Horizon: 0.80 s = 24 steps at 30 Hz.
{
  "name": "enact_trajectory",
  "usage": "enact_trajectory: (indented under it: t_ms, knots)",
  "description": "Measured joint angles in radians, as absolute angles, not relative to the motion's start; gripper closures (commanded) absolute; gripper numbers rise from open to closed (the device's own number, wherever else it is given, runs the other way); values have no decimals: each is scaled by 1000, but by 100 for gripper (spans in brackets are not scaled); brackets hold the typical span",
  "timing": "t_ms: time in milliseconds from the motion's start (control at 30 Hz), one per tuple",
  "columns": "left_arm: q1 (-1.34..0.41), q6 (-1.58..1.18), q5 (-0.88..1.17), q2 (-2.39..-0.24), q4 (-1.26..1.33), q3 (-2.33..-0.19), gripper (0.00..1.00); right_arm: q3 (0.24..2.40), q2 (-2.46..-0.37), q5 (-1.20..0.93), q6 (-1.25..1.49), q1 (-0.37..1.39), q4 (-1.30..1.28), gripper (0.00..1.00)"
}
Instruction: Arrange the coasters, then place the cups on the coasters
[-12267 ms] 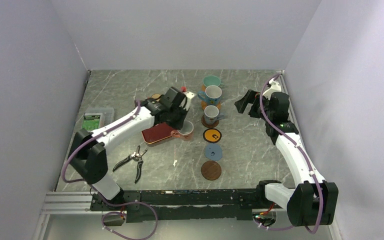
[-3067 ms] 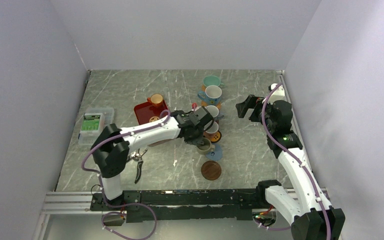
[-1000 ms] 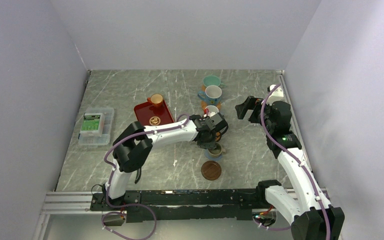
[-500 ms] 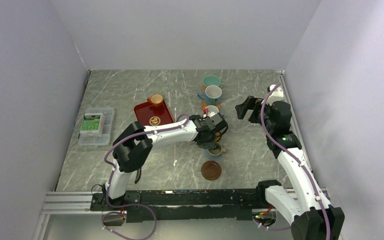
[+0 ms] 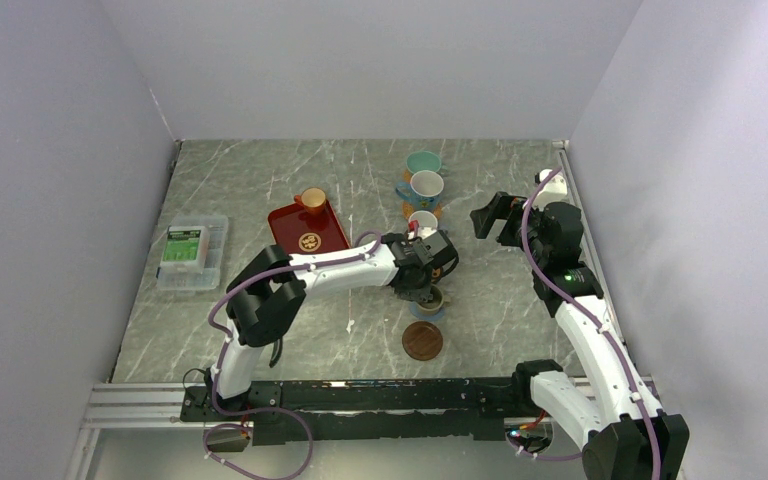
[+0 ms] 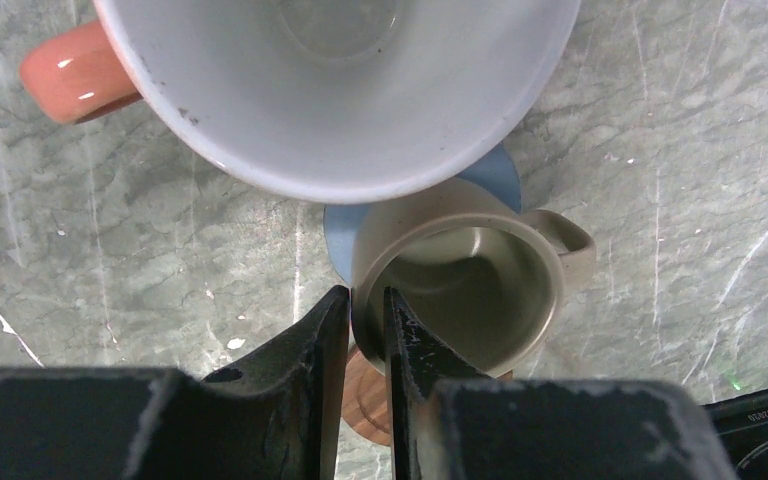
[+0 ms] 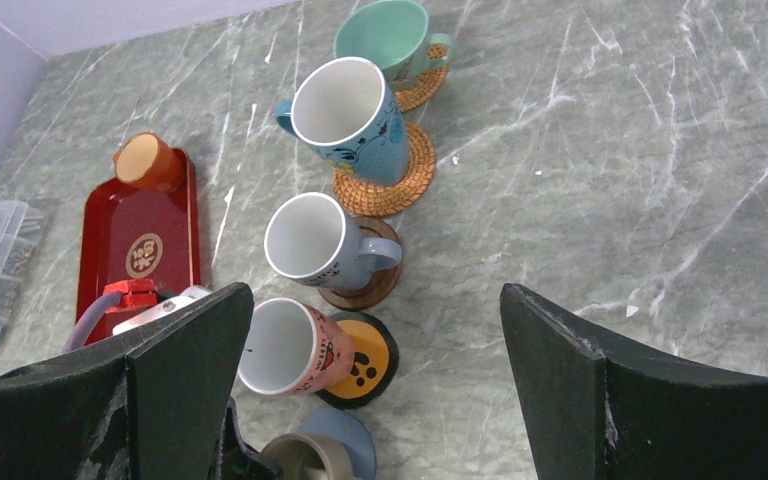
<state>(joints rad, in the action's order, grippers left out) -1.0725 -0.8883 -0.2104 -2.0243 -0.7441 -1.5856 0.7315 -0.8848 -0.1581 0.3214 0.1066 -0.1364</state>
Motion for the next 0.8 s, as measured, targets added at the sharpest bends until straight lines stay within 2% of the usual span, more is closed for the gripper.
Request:
enact_trajectory:
  t_ms: [333, 367, 500, 567, 800]
  knots:
    - [-1078, -903, -234, -2024, -747, -1585, 70, 731, -885, -158, 321, 107, -136, 0]
    - [-1078, -904, -236, -2022, -747, -1583, 69, 731, -885, -158, 321, 107, -136, 0]
    - [-1078, -899, -247, -1999, -742, -1561, 49, 731, -884, -159, 321, 107, -136, 0]
    - [-1078, -883, -260, -1971, -736, -1539, 43, 731, -884, -162, 321, 107, -136, 0]
    - [-1077, -797, -278, -1829, -653, -1473, 41, 727, -884, -166, 321, 107, -134, 0]
